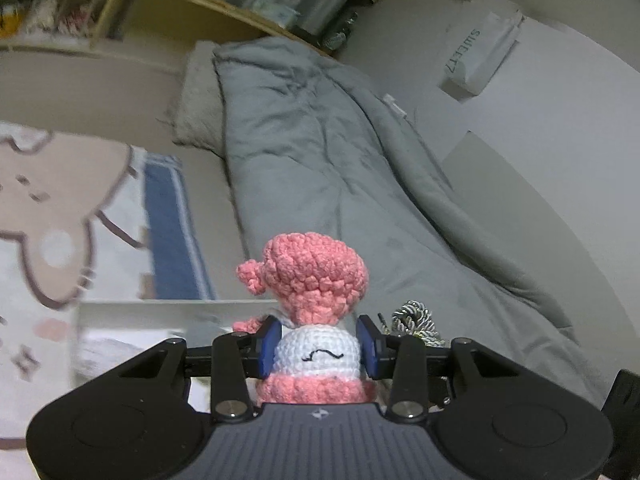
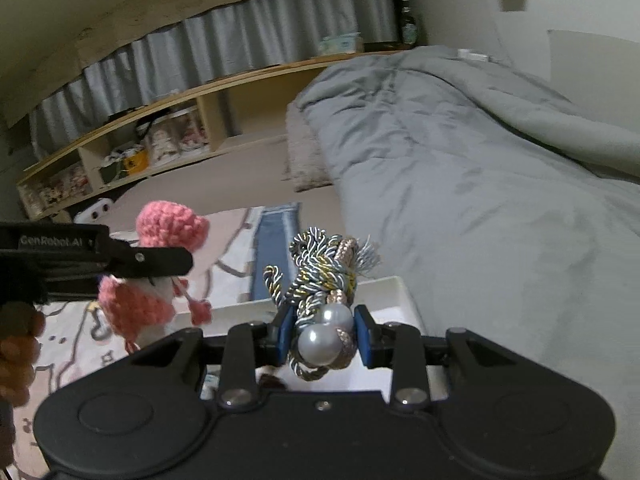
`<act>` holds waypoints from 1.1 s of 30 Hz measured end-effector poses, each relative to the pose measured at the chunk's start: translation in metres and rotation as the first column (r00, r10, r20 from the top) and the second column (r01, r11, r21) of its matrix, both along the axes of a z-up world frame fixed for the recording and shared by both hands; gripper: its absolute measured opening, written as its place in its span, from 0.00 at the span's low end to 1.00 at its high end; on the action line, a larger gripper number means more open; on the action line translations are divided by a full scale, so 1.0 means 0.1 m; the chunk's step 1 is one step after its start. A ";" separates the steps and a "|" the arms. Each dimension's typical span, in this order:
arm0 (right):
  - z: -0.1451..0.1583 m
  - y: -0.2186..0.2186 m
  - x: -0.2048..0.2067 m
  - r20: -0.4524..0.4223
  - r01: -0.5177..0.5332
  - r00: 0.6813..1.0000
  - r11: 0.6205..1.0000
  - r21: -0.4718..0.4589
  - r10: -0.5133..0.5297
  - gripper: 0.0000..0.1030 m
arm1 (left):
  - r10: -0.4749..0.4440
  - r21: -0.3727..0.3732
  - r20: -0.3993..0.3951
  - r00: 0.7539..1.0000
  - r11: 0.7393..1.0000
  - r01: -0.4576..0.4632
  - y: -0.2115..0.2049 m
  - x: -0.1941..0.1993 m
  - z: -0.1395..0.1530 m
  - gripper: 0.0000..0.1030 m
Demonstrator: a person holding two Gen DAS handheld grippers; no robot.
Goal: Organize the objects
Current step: 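Lift and carry the pink doll and cord keychain over the white tray, then lower both items into the tray and open both tools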
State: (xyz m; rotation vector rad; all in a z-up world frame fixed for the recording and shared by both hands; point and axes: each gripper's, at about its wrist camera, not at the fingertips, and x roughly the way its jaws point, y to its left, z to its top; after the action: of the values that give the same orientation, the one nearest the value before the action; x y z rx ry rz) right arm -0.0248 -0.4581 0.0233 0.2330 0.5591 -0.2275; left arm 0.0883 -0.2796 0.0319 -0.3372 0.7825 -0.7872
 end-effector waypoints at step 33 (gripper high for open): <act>-0.74 -0.37 0.71 -0.143 -0.058 0.988 0.998 -0.027 0.054 0.32 | 0.143 0.136 -0.182 0.973 0.983 -0.119 -0.69 0.65 -1.32 0.41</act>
State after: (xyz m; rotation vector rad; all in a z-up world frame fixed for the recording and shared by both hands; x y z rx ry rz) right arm 0.0462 -0.4948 -0.0505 0.1715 0.7024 -0.1989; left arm 0.1533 -0.3486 -0.1000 -0.3522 0.9755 -0.5838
